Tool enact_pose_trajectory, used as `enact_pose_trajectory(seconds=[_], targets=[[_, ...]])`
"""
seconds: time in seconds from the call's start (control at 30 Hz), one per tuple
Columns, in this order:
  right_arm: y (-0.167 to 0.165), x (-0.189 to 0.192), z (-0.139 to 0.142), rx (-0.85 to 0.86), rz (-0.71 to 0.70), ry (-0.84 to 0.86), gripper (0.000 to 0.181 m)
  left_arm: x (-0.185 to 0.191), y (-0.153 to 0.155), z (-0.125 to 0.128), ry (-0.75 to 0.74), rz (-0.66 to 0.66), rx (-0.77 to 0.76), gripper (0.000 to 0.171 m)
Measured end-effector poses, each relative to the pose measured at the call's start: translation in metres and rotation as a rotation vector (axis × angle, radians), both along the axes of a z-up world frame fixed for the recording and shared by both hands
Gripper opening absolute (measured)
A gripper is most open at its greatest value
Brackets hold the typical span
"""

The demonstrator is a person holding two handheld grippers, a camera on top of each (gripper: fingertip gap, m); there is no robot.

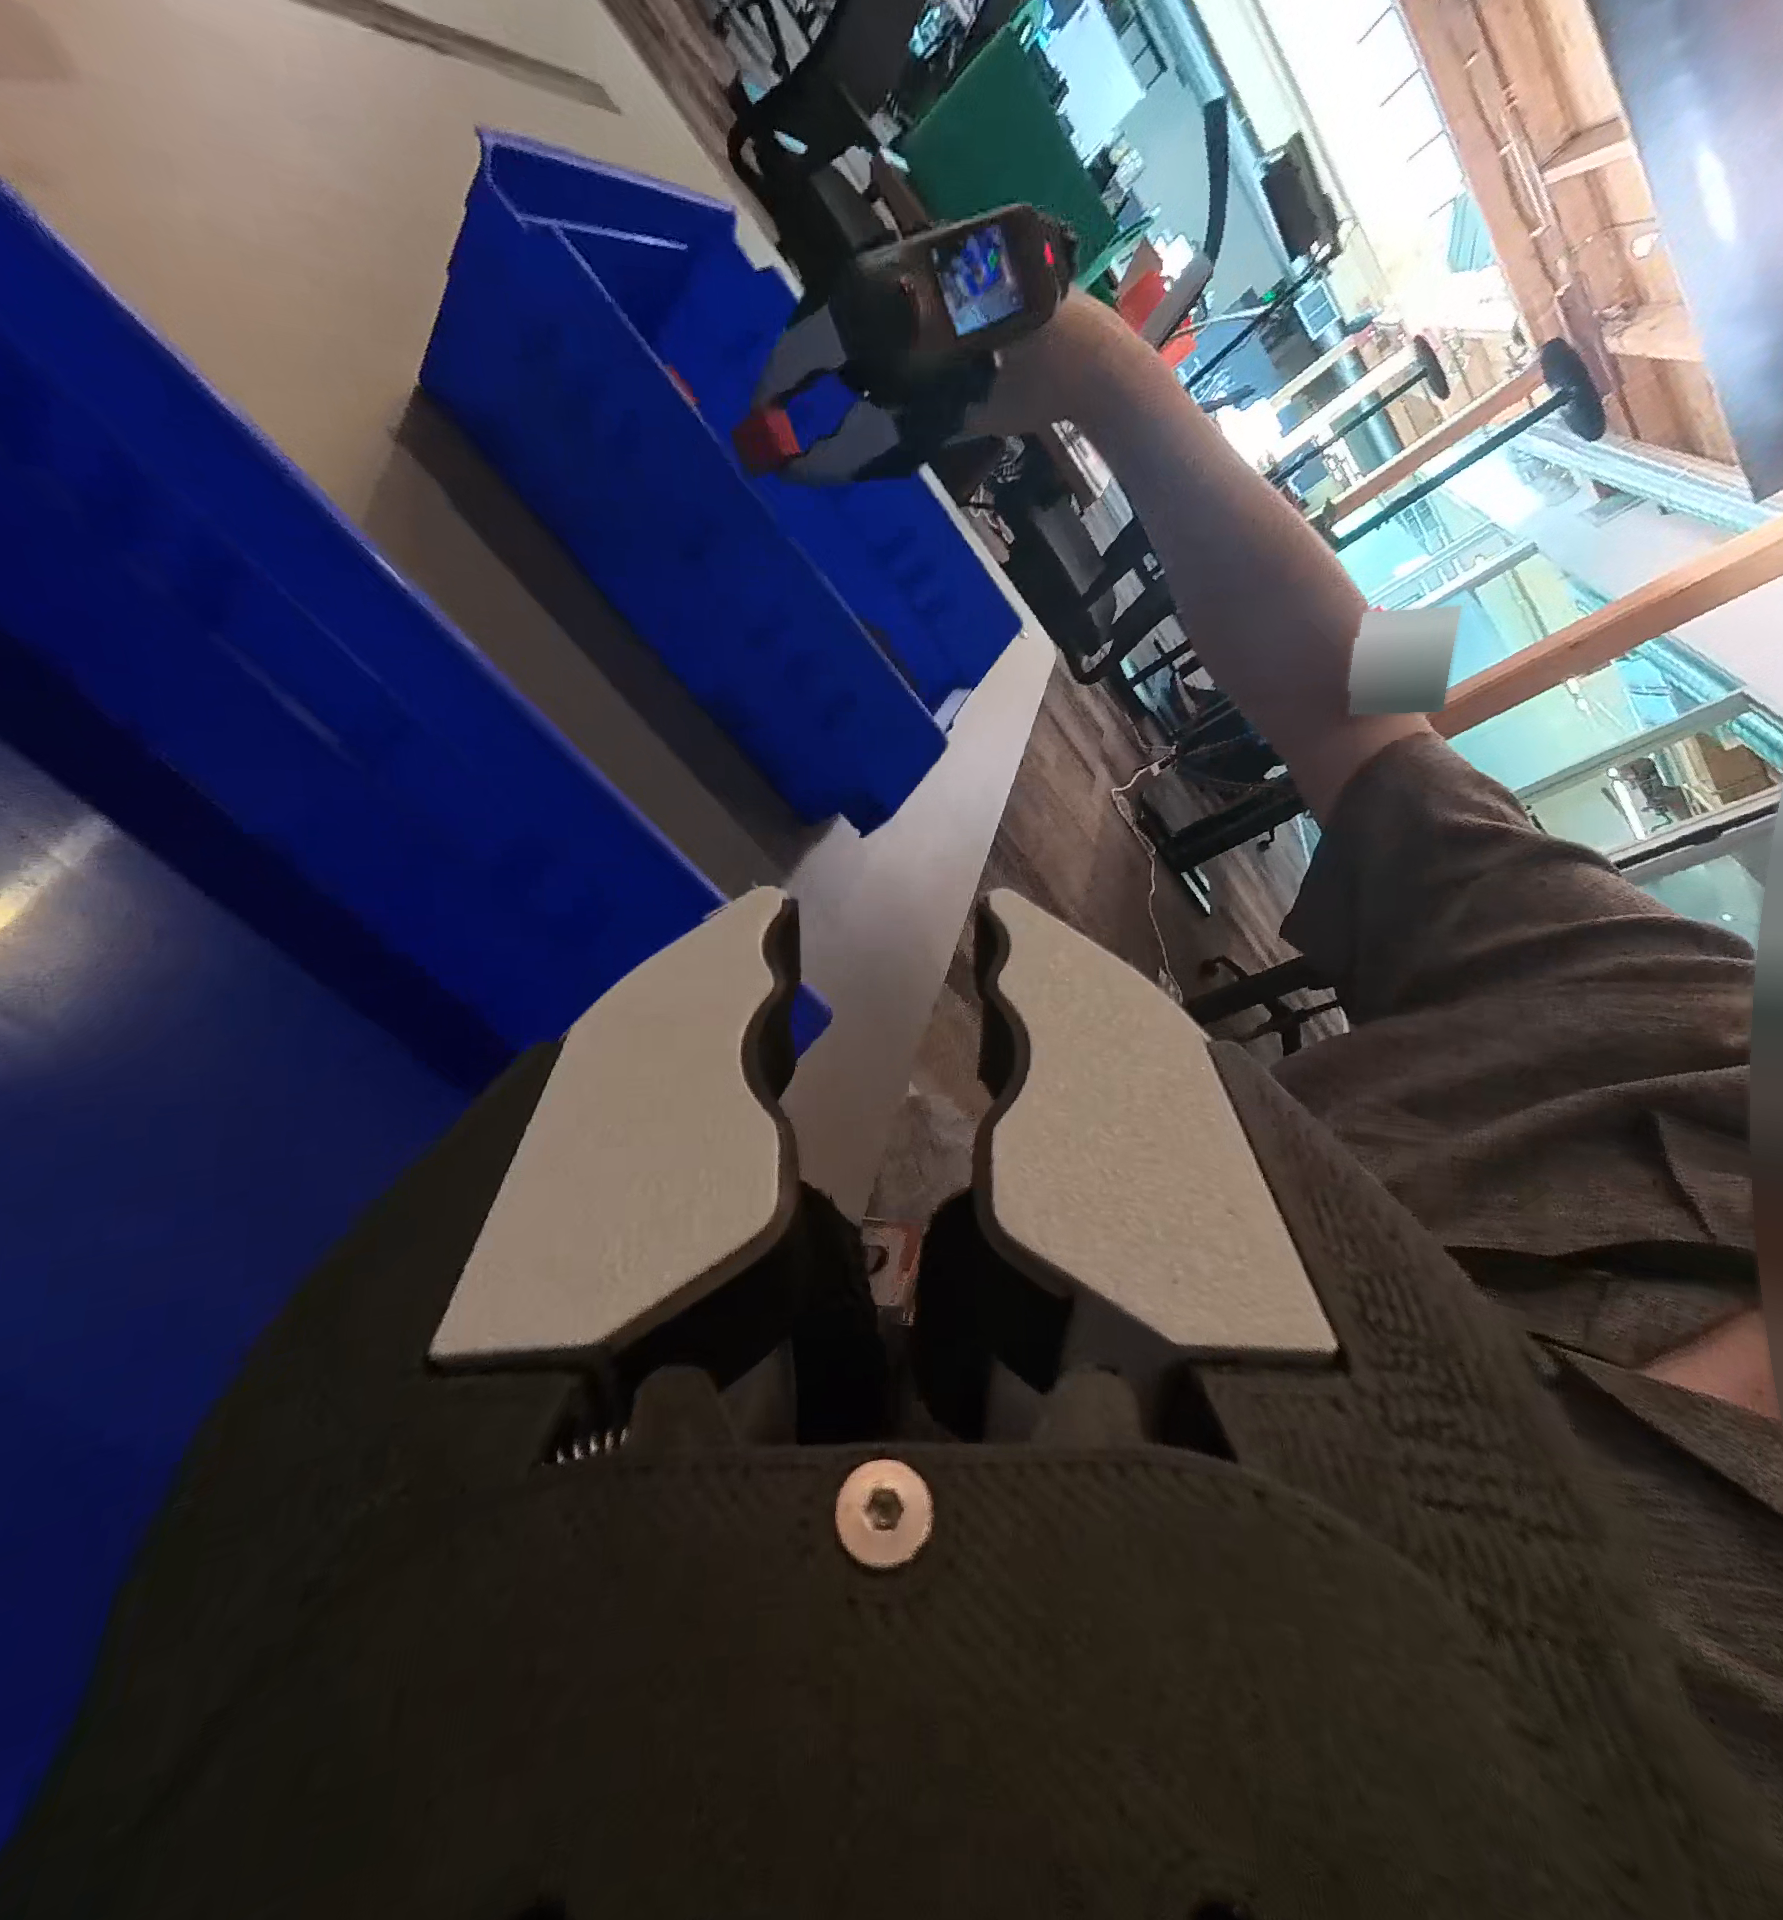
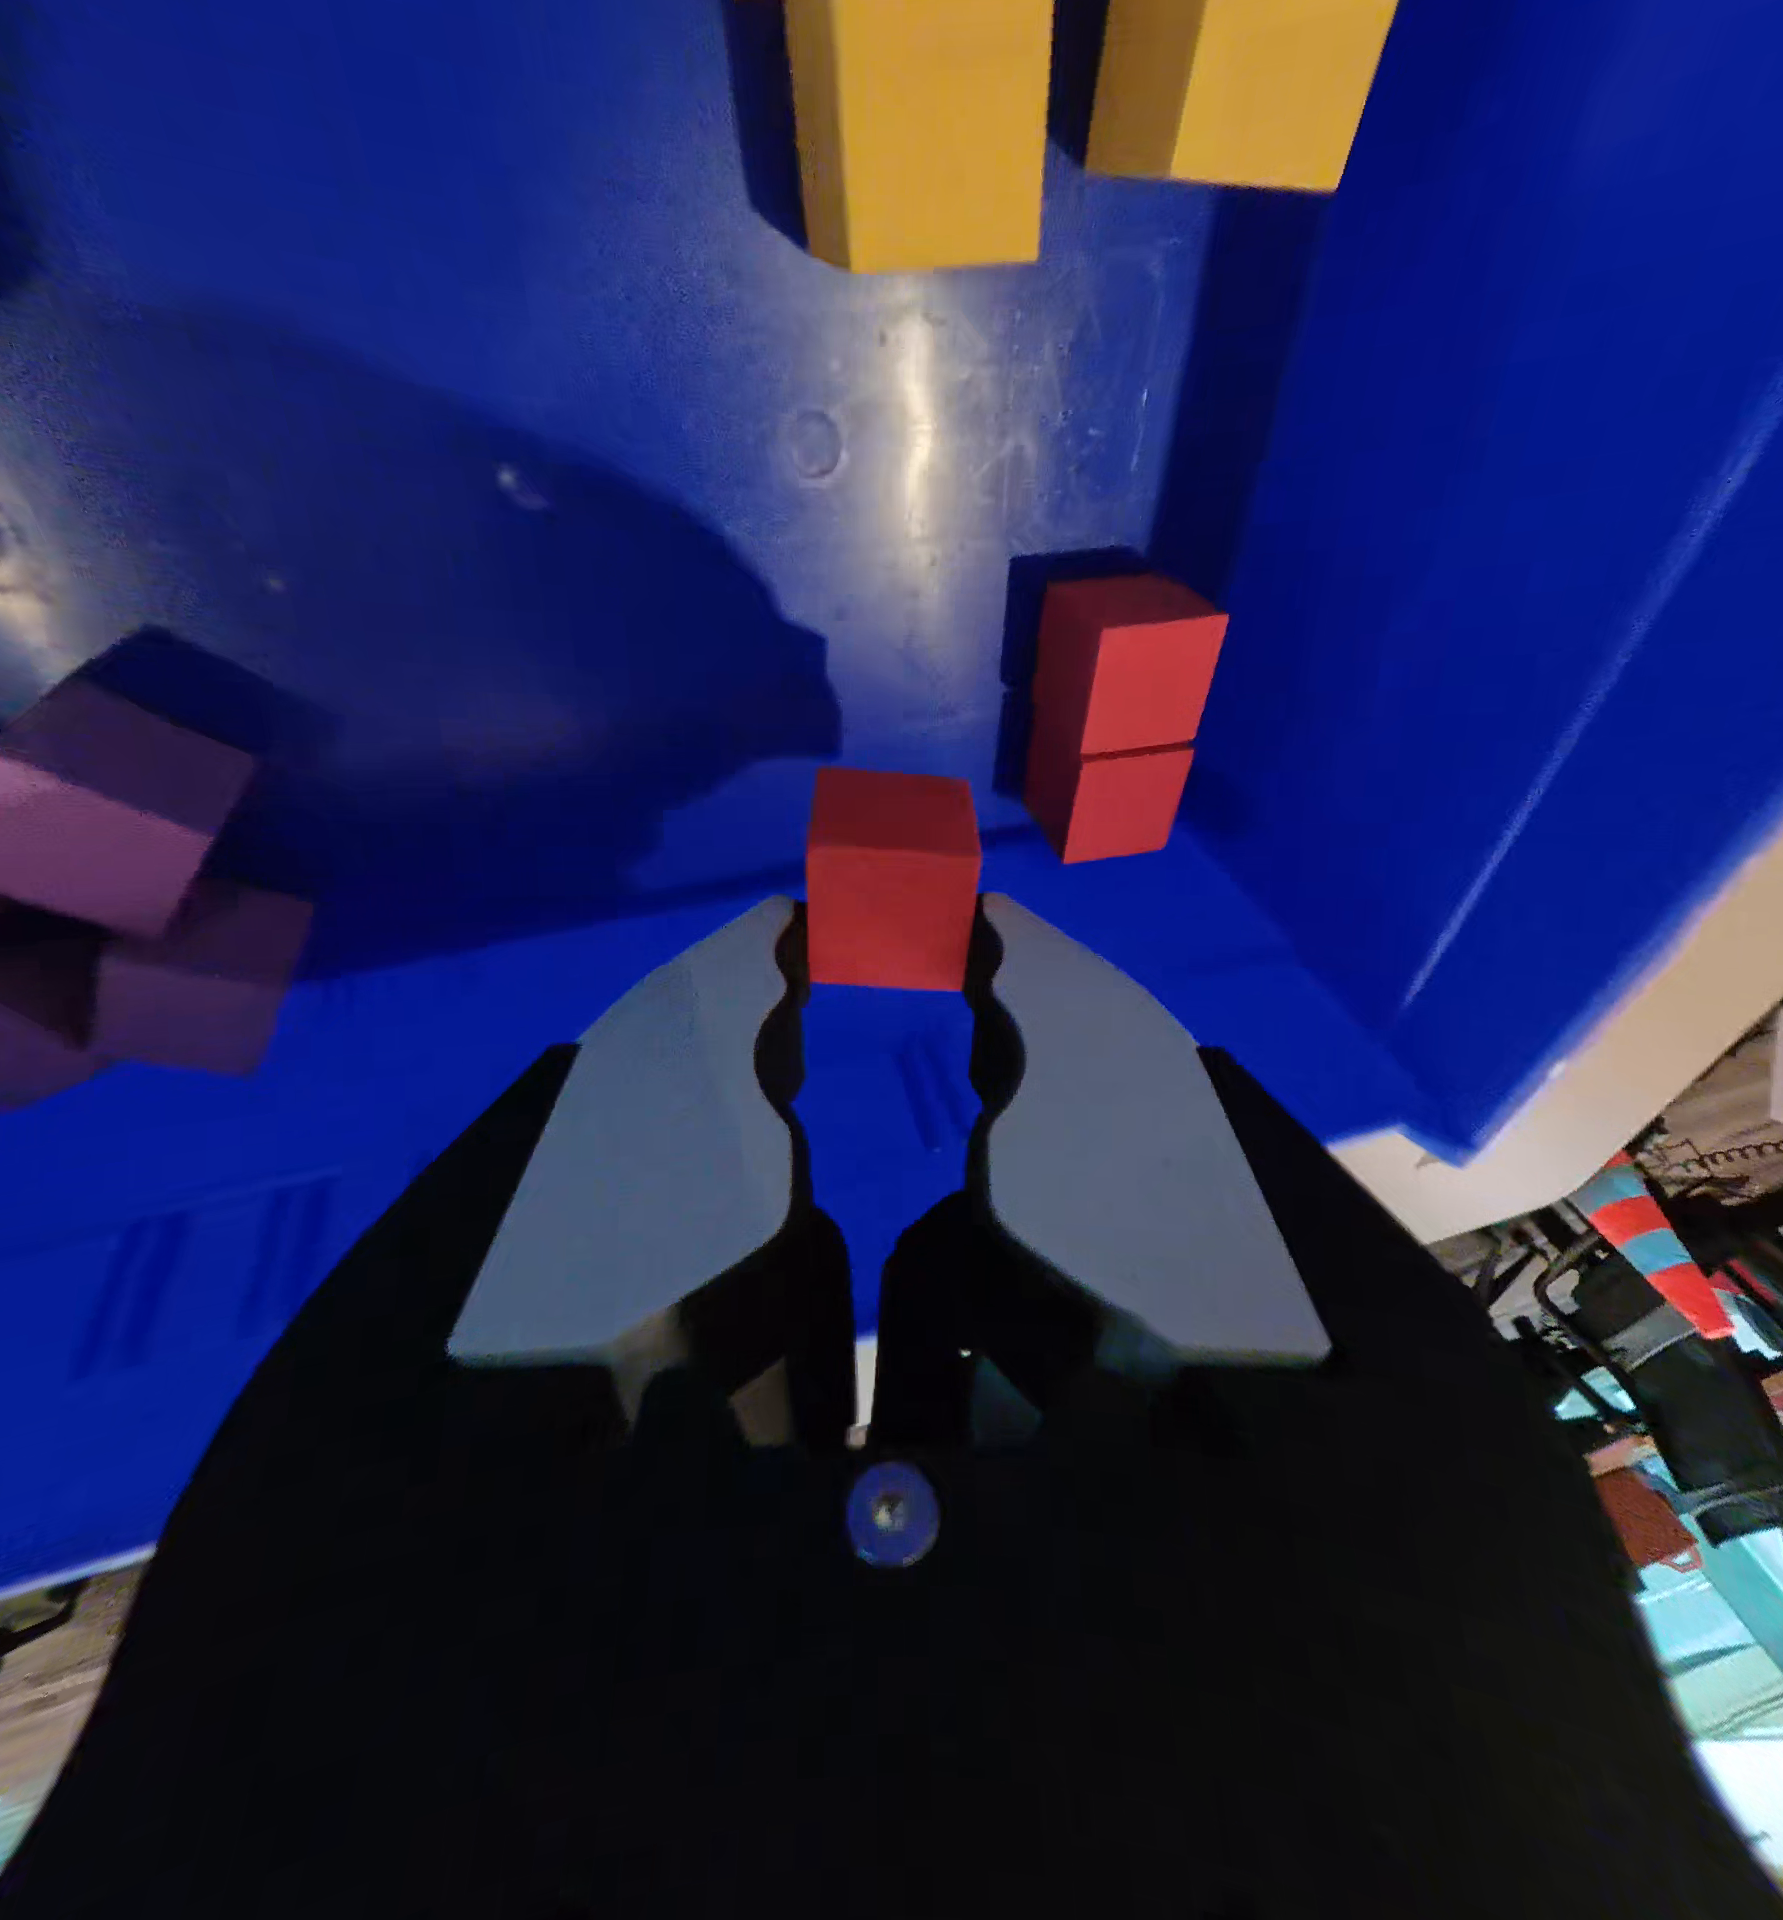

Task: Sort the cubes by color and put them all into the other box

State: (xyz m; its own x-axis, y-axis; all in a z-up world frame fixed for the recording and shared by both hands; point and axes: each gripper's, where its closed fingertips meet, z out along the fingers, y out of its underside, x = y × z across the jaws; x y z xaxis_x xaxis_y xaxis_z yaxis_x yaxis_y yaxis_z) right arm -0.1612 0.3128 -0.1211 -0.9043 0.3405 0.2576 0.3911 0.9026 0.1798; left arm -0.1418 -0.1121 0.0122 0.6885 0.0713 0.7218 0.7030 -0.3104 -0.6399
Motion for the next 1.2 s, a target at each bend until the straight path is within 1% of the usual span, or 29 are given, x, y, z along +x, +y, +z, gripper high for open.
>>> enact_pose_trajectory(seconds=[0.13,0.23,0.4,0.57,0.77,0.8,0.9,0.97,1.03,1.1,1.17,1.2], targets=[[0.01,-0.008,-0.014,0.018,-0.035,-0.034,0.029,0.0,0.002,-0.002,-0.01,-0.01,-0.002,0.032],[0.013,-0.01,-0.023,0.02,-0.051,-0.059,0.029,0.0,0.003,0.002,0.006,-0.014,0.006,0.032],[0.013,-0.015,-0.027,0.025,-0.078,-0.073,0.029,-0.001,0.004,0.003,0.009,-0.02,0.007,0.032],[0.019,-0.013,-0.03,0.079,-0.122,-0.119,0.029,0.0,0.003,0.005,0.02,-0.022,0.009,0.032],[0.03,-0.011,-0.026,0.175,-0.168,-0.149,0.035,0.001,0.001,0.009,0.038,-0.017,0.003,0.031],[0.029,-0.011,-0.023,0.176,-0.171,-0.145,0.037,0.001,0.0,0.008,0.039,-0.016,0.0,0.031],[0.028,-0.009,-0.006,0.211,-0.174,-0.122,0.037,0.002,0.0,0.006,0.041,-0.021,-0.02,0.031],[0.021,-0.007,0.011,0.224,-0.162,-0.088,0.038,0.002,-0.002,-0.003,0.045,-0.025,-0.082,0.031],[0.008,-0.007,0.033,0.219,-0.134,-0.007,0.04,0.001,-0.008,-0.024,0.065,-0.035,-0.227,0.031],[-0.017,-0.006,0.053,0.165,-0.075,0.089,0.041,-0.003,-0.018,-0.051,0.126,-0.034,-0.421,0.033],[-0.043,-0.002,0.067,0.105,-0.018,0.167,0.039,-0.01,-0.033,-0.078,0.213,-0.027,-0.648,0.041],[-0.051,0.001,0.072,0.101,0.009,0.196,0.039,-0.014,-0.042,-0.09,0.234,-0.019,-0.757,0.043]])
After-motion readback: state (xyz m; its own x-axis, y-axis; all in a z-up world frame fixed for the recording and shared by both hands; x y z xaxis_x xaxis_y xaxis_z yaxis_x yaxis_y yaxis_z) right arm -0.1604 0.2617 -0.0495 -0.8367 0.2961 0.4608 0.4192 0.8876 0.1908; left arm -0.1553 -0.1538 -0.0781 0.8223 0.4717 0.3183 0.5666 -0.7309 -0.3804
